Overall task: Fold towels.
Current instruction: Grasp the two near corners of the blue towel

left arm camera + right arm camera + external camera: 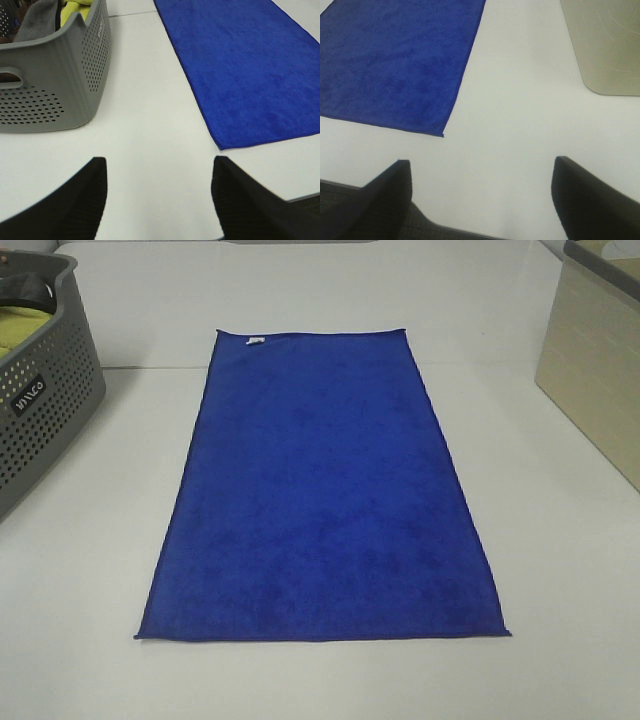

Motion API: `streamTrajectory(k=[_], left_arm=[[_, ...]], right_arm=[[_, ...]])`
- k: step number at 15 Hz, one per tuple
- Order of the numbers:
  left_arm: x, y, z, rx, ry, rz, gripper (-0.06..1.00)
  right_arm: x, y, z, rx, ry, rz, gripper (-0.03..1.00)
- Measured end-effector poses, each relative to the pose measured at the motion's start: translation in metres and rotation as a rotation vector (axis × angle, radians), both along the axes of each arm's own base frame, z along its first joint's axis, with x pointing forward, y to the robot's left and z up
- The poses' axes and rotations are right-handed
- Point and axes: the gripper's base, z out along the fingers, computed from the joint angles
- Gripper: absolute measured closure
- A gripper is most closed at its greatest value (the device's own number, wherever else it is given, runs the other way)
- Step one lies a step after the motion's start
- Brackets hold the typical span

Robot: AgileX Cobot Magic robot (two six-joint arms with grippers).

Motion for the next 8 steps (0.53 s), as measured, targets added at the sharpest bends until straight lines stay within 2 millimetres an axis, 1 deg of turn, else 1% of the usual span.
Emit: streamTrajectory(k=[8], left_arm=[[0.0002, 0.0, 0.0004, -0.001, -0.005, 0.001, 0.35]], right_arm=[[0.0, 0.0, 0.0, 0.0, 0.0, 0.0, 0.21]])
